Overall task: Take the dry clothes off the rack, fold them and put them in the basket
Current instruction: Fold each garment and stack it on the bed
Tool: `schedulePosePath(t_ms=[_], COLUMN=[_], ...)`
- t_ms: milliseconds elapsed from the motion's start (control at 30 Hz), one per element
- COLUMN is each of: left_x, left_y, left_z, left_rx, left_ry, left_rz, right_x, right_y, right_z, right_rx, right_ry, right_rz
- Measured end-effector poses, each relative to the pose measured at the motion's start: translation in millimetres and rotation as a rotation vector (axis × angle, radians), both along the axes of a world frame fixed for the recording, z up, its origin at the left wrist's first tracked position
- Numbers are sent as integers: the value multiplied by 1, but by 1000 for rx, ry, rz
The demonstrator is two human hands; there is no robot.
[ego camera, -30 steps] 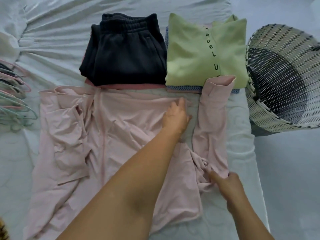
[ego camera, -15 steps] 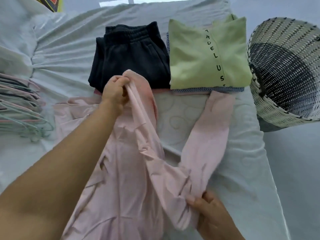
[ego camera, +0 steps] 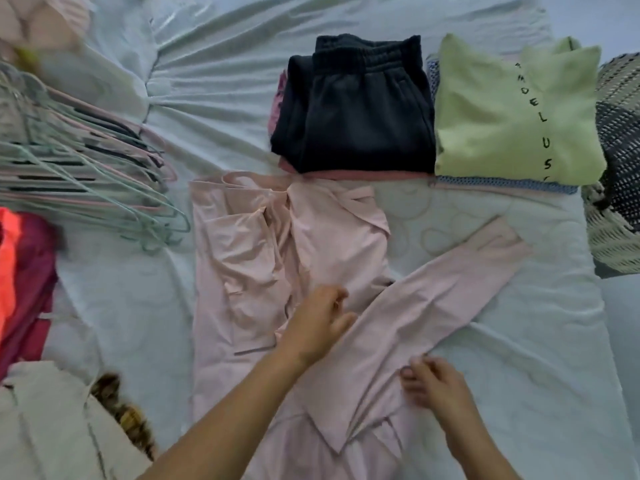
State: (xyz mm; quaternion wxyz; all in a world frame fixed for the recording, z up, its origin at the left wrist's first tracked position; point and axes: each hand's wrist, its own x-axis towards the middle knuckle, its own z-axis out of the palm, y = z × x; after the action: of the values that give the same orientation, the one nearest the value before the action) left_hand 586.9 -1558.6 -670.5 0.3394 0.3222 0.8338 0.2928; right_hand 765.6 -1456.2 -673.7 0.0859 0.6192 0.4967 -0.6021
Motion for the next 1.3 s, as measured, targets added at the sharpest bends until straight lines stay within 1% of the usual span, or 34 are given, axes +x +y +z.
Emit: schedulePosePath(t_ms=[33, 67, 100, 133, 167, 233, 300, 333, 367, 433, 567, 633, 700, 833, 900, 1033, 1133, 1200, 1300], left_x=[17, 29, 37, 40, 41, 40, 36, 32, 28, 18, 8, 10, 13, 8, 1, -13, -19, -20, -21], left_y=[-7, -13, -18, -19, -19, -18, -19, -21, -24, -34, -63, -78, -90, -97, -94, -84, -81, -79, -77], left_z=[-6, -11, -14, -14, -15, -15, -12, -10, -9, -7, 2, 5, 2, -7, -13, -22, -26, -28, -25], left_rx=[-88, -135, -146, -151, -147, -159, -176, -195, -208, -174, 28, 67, 106, 159, 153, 170, 128, 129, 162], left_ry=[45, 99, 122, 116, 111, 140, 114, 48, -20, -121, -436, -543, -611, -612, -601, -573, -512, -478, -469], left_rz=[-72, -94, -55, -1, 47, 34, 17, 30, 43, 73, 199, 266, 371, 650, 728, 704, 691, 724, 820], right_x=[-5, -10, -17, -26, -36, -56, -69, -75, -79, -87, -119, -147, -180, -243, -268, -301, -313, -316, -321], right_y=[24, 48, 70, 89, 105, 130, 145, 148, 147, 141, 130, 119, 109, 102, 102, 113, 116, 115, 113], right_z=[0, 1, 0, 0, -1, 5, 9, 13, 22, 43, 93, 107, 116, 118, 118, 124, 118, 109, 109], right_rx=[196, 346, 425, 469, 457, 263, 44, -53, -125, -177, -131, -79, -8, 90, 148, 196, 264, 287, 270], right_ry=[-26, -65, -89, -74, -33, 40, 114, 132, 198, 367, 693, 775, 800, 876, 882, 836, 729, 685, 735], right_rz=[-46, -68, -103, -184, -309, -590, -725, -760, -743, -662, -368, -229, -119, -5, 26, -6, 73, 105, 76])
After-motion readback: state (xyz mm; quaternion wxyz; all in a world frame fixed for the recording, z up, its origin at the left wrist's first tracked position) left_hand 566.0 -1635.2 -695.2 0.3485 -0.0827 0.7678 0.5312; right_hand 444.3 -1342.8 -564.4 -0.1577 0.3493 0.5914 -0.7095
